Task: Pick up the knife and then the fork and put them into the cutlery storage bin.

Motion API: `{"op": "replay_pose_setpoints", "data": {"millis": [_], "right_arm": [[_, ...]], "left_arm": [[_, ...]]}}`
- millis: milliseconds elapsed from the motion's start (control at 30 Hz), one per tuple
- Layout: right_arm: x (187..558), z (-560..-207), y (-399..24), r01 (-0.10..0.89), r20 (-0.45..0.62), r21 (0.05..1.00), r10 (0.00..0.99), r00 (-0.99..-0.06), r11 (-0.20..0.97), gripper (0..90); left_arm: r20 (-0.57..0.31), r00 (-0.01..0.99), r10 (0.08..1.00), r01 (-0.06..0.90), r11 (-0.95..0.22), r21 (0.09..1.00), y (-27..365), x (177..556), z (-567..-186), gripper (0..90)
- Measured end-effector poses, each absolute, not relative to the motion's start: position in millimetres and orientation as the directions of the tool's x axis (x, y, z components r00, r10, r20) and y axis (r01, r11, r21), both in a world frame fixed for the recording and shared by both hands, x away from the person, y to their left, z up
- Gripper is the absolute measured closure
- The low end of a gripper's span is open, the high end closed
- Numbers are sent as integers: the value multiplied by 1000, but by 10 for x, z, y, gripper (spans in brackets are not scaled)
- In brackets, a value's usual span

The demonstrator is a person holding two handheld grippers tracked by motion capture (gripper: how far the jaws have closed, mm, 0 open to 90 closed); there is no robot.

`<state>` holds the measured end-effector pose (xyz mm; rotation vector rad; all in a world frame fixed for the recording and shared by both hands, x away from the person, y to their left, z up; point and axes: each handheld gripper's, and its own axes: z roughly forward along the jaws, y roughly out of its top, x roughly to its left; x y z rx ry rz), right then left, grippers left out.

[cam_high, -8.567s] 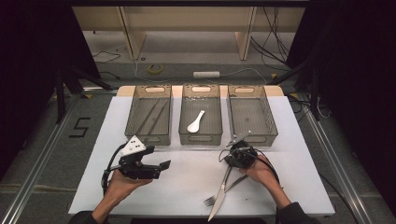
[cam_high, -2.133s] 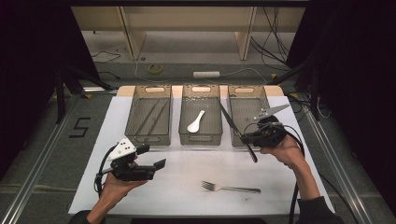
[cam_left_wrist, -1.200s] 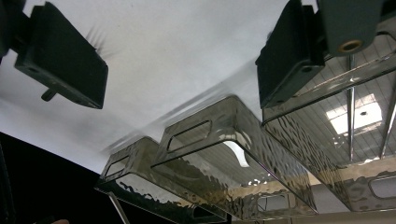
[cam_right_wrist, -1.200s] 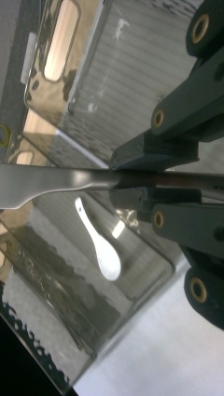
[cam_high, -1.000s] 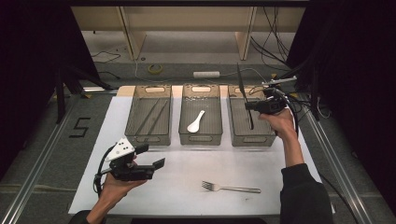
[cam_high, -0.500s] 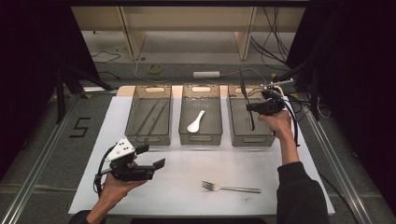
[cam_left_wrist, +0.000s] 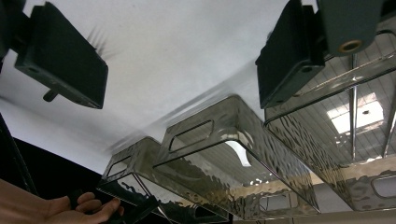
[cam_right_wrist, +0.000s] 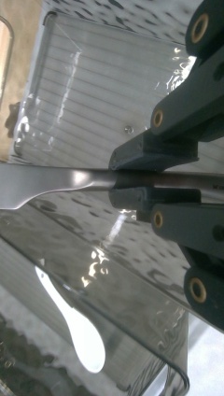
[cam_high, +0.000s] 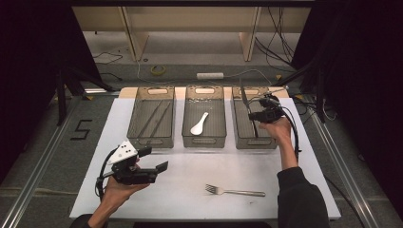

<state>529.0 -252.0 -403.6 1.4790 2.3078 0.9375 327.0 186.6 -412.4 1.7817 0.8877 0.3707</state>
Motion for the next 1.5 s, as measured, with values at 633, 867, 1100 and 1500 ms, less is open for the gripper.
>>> {"op": "replay_pose_setpoints", "data": {"millis": [633,867,1100,1500], "right_arm": [[5262,-3969,-2438,747,138,610,892,-430,265,481],[4890,-3699,-2330,647,121,648,784,-609,403,359],[4380,-3518,-2165,530,66,666,666,-743,525,314],[3852,-3717,-1911,454,51,610,540,-840,649,298]], "left_arm": [[-161,676,719,389,-163,907,1863,3265,-4125,158],[-161,675,720,391,-164,906,1867,3269,-4127,158],[-162,674,721,391,-161,906,1870,3267,-4125,158],[-162,676,719,390,-162,907,1870,3266,-4125,156]]}}
